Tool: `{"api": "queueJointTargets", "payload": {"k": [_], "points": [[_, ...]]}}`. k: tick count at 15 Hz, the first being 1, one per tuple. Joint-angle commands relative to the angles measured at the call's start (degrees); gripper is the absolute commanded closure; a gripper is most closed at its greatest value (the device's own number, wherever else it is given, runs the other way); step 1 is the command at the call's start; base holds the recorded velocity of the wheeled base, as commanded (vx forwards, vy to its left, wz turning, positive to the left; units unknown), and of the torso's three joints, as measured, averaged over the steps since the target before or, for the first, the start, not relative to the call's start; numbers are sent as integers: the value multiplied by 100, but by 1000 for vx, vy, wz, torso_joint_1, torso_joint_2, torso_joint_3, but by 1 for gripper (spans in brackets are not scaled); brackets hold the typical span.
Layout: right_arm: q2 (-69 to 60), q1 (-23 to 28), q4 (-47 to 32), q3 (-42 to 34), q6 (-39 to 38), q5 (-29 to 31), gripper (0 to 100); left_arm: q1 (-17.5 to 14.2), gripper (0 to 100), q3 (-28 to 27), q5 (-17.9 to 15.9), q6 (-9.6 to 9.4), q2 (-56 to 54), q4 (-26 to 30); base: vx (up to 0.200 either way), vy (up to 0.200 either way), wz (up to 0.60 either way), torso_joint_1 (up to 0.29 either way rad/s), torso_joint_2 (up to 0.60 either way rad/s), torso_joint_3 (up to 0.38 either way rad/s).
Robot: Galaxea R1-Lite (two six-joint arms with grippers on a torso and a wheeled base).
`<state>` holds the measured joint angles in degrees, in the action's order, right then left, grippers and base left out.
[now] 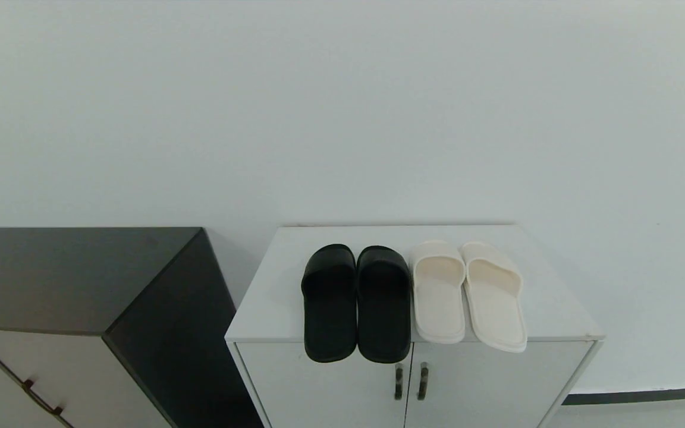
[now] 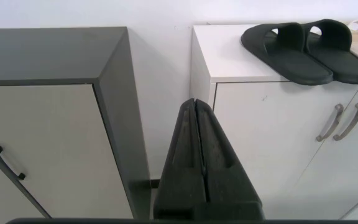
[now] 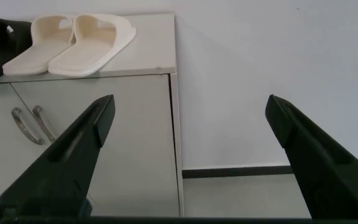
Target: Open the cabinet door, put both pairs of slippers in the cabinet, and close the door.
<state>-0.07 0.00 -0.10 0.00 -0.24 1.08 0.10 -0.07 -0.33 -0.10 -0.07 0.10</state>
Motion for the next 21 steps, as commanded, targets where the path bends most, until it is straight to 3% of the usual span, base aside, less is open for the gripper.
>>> {"api": "queueJointTargets", "payload": {"k": [1, 6, 7, 8, 10, 13, 15, 17, 18, 21], "points": [[7, 0, 1, 0, -2, -29, 0, -1, 100, -1, -2, 1, 7, -1, 0, 0, 0, 0, 0, 0], [368, -176, 10, 0, -20, -47, 0, -1, 100, -1, -2, 10, 7, -1, 0, 0, 0, 0, 0, 0], [587, -211, 106, 589, -389, -38, 0, -1, 100, -1, -2, 1, 7, -1, 0, 0, 0, 0, 0, 0], [1414, -360, -34, 1986, -1443, -65, 0, -1, 100, -1, -2, 1, 7, -1, 0, 0, 0, 0, 0, 0], [2398, -396, -280, 1925, -151, -574, 0, -1, 100, -1, -2, 1, 7, -1, 0, 0, 0, 0, 0, 0], [4156, -940, 757, 1758, -459, -689, 0, -1, 100, -1, -2, 1, 7, -1, 0, 0, 0, 0, 0, 0], [5210, -2048, 1592, 1863, -591, 225, 0, -1, 100, -1, -2, -8, 7, 8, 0, 0, 0, 0, 0, 0], [6335, -4017, 2374, 2145, -1558, 2036, 0, -1, 100, -1, -2, -8, 7, -1, 0, 0, 0, 0, 0, 0], [6924, -4737, 2471, 2443, -1944, 2730, 0, -1, 100, -1, -2, -8, 7, -1, 0, 0, 0, 0, 0, 0], [8120, -4966, 2488, 3331, -2217, 2950, 0, -1, 100, -1, -2, -8, 7, -1, 0, 0, 0, 0, 0, 0]]}}
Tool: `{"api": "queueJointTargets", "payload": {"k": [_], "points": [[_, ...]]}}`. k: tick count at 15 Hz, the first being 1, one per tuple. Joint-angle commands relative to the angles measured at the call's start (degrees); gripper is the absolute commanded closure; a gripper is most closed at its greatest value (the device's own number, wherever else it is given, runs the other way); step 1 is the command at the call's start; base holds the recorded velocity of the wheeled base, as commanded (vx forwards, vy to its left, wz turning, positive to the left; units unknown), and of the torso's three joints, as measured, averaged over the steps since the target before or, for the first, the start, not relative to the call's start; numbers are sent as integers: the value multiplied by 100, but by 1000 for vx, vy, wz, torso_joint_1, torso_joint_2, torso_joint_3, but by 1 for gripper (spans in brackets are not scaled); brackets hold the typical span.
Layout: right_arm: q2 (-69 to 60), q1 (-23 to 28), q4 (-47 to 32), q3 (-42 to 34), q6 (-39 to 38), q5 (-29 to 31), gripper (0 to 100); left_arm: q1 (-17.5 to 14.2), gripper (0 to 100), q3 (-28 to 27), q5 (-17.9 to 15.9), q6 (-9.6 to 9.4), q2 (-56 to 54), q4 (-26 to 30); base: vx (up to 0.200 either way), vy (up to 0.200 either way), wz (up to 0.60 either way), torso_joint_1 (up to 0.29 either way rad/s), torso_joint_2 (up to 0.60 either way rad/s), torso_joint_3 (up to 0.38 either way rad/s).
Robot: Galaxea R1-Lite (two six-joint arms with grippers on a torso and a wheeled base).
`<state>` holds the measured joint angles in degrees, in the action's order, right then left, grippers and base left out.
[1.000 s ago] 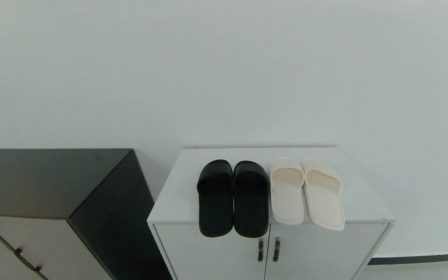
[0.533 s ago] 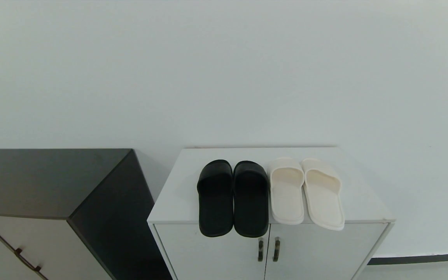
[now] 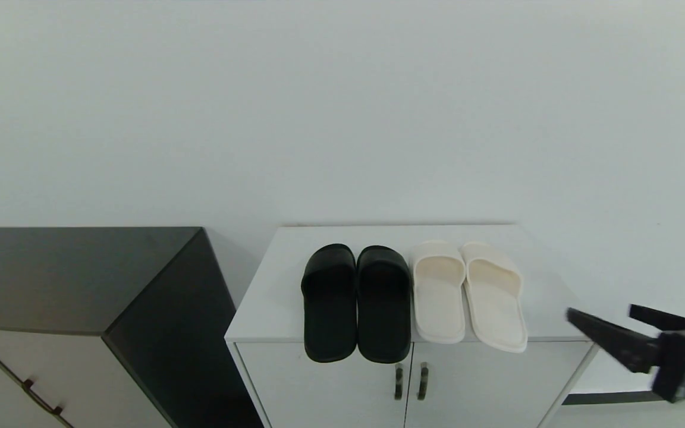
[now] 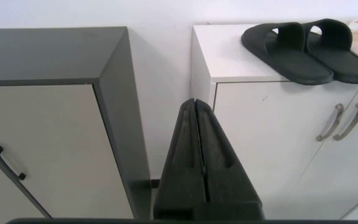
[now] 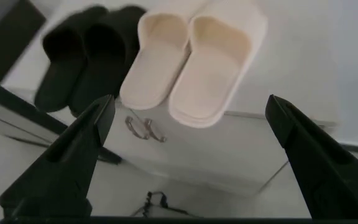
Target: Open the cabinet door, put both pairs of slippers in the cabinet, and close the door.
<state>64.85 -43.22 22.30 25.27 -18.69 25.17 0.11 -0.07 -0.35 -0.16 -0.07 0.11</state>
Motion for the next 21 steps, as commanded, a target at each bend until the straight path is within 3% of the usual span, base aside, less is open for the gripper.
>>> {"api": "queueJointTargets", "payload": {"k": [1, 6, 11, 16, 21], "points": [[1917, -635, 249, 1103, -390, 585, 0, -2, 100, -1, 0, -2, 7, -2, 0, 0, 0, 0, 0, 0], [3112, -609, 258, 1867, -513, 1350, 0, -2, 100, -1, -9, -2, 7, 7, 0, 0, 0, 0, 0, 0], [3965, -73, 328, 2439, -592, 1411, 0, -2, 100, -1, -9, -2, 7, 7, 0, 0, 0, 0, 0, 0], [4756, 112, 908, 2729, -539, 1552, 0, -2, 100, -1, -9, -2, 7, 7, 0, 0, 0, 0, 0, 0], [5239, 472, 996, 3282, -249, 1552, 0, -2, 100, -1, -9, 7, 7, 7, 0, 0, 0, 0, 0, 0]]}}
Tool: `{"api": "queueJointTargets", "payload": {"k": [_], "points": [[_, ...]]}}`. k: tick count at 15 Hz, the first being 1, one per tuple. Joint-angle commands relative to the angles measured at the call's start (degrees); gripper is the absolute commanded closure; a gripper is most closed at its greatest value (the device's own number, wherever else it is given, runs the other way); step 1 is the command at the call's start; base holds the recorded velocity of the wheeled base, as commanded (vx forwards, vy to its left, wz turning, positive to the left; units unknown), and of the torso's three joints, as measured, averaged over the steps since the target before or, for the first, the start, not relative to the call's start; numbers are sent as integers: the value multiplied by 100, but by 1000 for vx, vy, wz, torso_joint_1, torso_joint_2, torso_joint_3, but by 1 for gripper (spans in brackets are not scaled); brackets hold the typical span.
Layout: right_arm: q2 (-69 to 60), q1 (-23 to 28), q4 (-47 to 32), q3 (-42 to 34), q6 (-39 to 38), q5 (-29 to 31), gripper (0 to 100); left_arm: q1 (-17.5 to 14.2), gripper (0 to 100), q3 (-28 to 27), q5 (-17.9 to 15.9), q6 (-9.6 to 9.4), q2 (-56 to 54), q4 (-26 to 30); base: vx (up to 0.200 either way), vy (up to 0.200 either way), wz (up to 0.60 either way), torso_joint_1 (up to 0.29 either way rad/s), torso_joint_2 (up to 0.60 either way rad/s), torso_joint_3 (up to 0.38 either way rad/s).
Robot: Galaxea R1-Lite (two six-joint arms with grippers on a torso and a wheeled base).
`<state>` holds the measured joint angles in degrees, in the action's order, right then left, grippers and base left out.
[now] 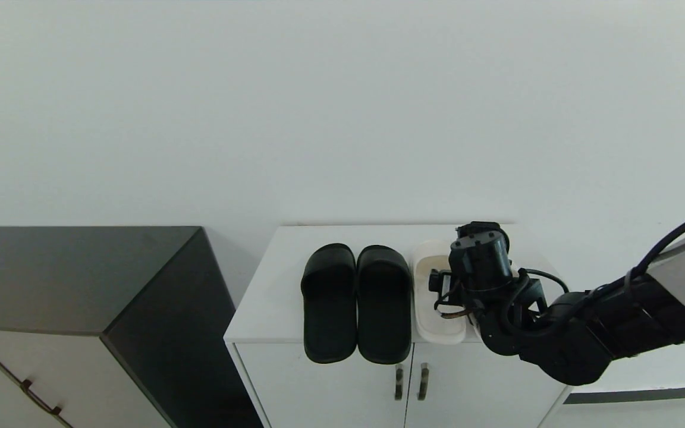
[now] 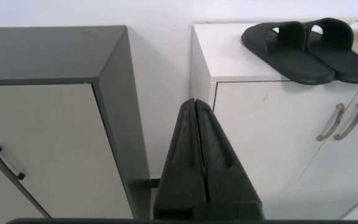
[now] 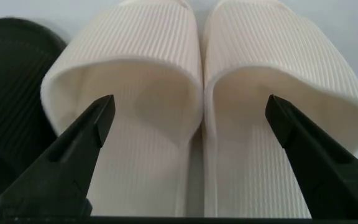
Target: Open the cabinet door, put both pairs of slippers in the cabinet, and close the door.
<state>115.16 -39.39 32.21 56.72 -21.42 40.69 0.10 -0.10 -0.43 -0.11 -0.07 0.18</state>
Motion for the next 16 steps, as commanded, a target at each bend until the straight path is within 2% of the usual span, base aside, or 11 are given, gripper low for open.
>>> {"api": "queueJointTargets", "payload": {"k": [1, 4, 5, 8, 12, 14, 16], "points": [[278, 177, 5, 252, 59, 0, 0, -1, 100, 1, -1, 2, 7, -1, 0, 0, 0, 0, 0, 0], [393, 265, 22, 480, 208, 0, 0, -1, 100, 1, -1, 2, 7, -1, 0, 0, 0, 0, 0, 0], [402, 265, 66, 489, 252, 0, 100, -1, 100, 1, -1, 2, 7, -1, 0, 0, 0, 0, 0, 0], [437, 265, 427, 471, 516, 0, 100, -1, 100, 1, 8, 2, 7, -9, 0, 0, 0, 0, 0, 0], [358, 265, 435, 383, 516, 9, 100, -1, 100, 1, 8, 2, 7, -1, 0, 0, 0, 0, 0, 0], [41, 265, 427, 199, 621, 0, 100, -1, 100, 1, 8, 2, 7, -1, 0, 0, 0, 0, 0, 0], [-556, 265, 435, -170, 894, -272, 100, -1, 100, 1, -1, 2, 7, -1, 0, 0, 0, 0, 0, 0]]}}
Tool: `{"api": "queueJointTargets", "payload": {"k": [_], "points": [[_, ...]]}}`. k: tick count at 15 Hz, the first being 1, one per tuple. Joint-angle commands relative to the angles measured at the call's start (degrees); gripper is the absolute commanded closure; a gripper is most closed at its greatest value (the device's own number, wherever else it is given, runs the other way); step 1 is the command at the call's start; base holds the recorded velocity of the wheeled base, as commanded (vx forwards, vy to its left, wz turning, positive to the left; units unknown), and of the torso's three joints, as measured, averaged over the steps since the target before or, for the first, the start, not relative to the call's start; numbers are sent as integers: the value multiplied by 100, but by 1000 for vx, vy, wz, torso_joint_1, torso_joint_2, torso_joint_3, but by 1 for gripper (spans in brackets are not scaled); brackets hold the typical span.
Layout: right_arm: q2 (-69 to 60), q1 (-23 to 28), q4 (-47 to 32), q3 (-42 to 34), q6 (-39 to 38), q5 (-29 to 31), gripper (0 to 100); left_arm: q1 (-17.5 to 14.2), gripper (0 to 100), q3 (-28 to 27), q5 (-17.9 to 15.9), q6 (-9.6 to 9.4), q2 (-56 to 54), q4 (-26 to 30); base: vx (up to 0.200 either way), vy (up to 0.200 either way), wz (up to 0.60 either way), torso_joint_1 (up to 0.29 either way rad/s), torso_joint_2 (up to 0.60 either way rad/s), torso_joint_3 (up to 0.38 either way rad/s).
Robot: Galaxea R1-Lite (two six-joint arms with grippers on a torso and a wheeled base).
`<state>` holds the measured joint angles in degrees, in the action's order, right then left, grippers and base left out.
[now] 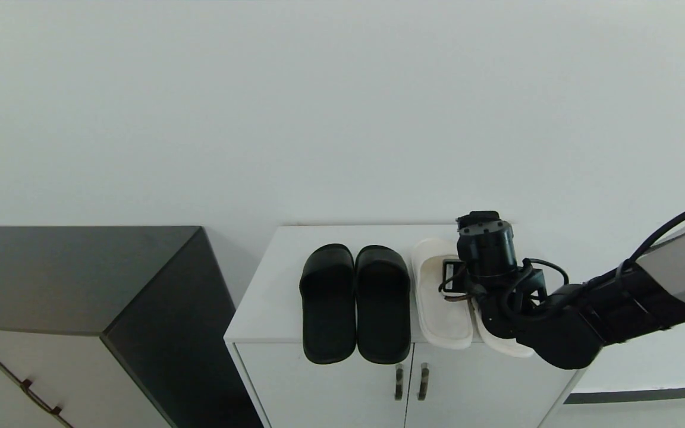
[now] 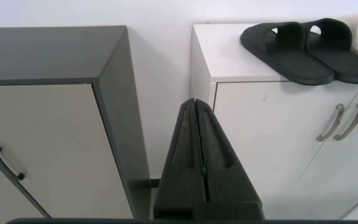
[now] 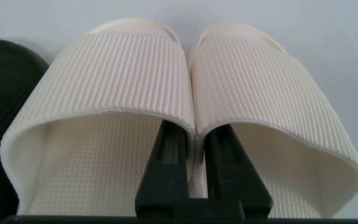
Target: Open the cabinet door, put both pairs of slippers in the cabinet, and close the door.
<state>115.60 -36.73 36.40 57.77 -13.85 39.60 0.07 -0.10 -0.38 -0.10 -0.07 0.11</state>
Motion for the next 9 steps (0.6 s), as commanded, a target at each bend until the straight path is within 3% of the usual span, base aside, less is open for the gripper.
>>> {"api": "queueJointTargets", "payload": {"k": [1, 3, 4, 7, 9], "points": [[-961, -1, 7, -416, 233, -382, 100, 1, 100, 1, 3, 1, 7, 7, 0, 0, 0, 0, 0, 0], [-1479, -36, -10, -697, 321, -778, 100, 1, 100, 1, 3, 1, 7, -2, 0, 0, 0, 0, 0, 0], [-1963, -150, -19, -1101, 409, -1314, 100, 1, 100, 1, 3, 1, 7, -2, 0, 0, 0, 0, 0, 0], [-2736, -563, -28, -1954, 409, -2175, 100, 1, 100, 1, 3, 1, 7, -2, 0, 0, 0, 0, 0, 0], [-3009, -748, -107, -2182, 427, -2465, 100, 1, 100, 1, 3, 10, 7, 7, 0, 0, 0, 0, 0, 0]]}}
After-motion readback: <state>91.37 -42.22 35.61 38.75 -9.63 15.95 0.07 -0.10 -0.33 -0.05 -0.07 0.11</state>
